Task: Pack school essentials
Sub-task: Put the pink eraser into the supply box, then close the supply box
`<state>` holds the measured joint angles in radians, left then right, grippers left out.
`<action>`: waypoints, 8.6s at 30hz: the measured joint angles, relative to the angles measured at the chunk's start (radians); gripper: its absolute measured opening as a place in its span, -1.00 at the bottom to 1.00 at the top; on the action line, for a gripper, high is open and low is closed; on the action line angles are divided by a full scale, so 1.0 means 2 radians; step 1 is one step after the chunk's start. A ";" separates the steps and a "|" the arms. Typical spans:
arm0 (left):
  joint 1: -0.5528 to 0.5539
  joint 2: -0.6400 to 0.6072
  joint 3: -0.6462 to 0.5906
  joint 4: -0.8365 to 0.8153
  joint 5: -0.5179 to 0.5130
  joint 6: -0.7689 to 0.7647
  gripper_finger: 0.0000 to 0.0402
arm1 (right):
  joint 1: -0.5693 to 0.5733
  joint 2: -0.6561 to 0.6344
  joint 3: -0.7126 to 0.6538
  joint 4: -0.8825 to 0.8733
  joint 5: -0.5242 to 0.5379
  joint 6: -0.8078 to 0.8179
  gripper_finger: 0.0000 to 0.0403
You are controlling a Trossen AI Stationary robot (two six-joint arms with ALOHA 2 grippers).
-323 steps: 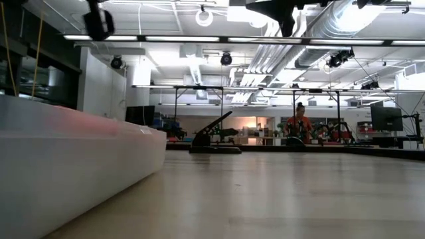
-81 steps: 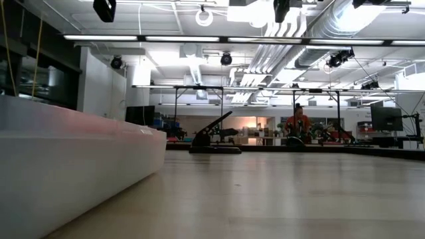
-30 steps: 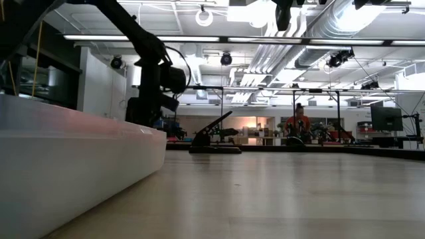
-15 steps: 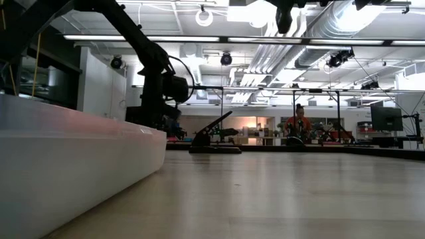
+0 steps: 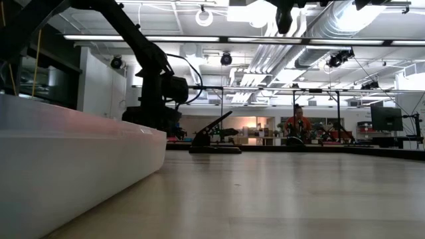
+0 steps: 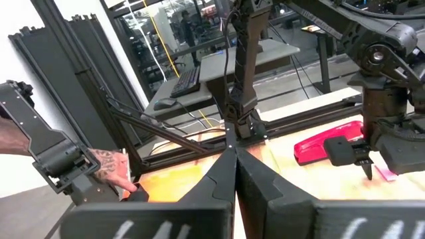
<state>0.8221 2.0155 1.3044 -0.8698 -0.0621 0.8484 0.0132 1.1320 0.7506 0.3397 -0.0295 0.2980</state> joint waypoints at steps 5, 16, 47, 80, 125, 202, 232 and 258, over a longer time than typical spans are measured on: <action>0.000 0.001 0.000 0.000 0.000 0.023 -0.03 | 0.000 0.000 0.000 0.000 0.000 -0.001 -1.00; 0.000 0.002 -0.001 0.000 -0.007 0.037 -0.44 | 0.000 0.000 0.000 0.000 0.000 -0.005 -1.00; -0.007 -0.071 0.049 -0.019 -0.026 -0.022 -0.55 | 0.000 0.000 0.000 -0.004 0.000 -0.009 -1.00; -0.193 -0.516 -0.224 0.445 0.242 -0.558 -0.55 | 0.000 0.000 0.000 0.003 -0.008 -0.014 -1.00; -0.544 -0.432 -0.171 0.170 0.129 -0.366 -0.55 | 0.000 0.000 0.000 0.019 -0.008 -0.018 -1.00; -0.645 -0.260 -0.095 -0.019 0.107 -0.238 -0.17 | 0.000 0.001 0.001 -0.001 0.019 -0.016 -1.00; -0.815 -0.286 -0.246 0.034 0.071 -0.328 -0.21 | 0.000 0.001 0.001 -0.014 0.019 -0.013 -1.00; -0.844 -0.286 -0.268 0.111 0.040 -0.354 -0.26 | 0.000 0.001 0.000 -0.014 0.043 0.008 -1.00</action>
<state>-0.8665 1.4433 0.7689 -0.6470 0.0185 0.1413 0.0132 1.1339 0.7506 0.3115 0.0566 0.3141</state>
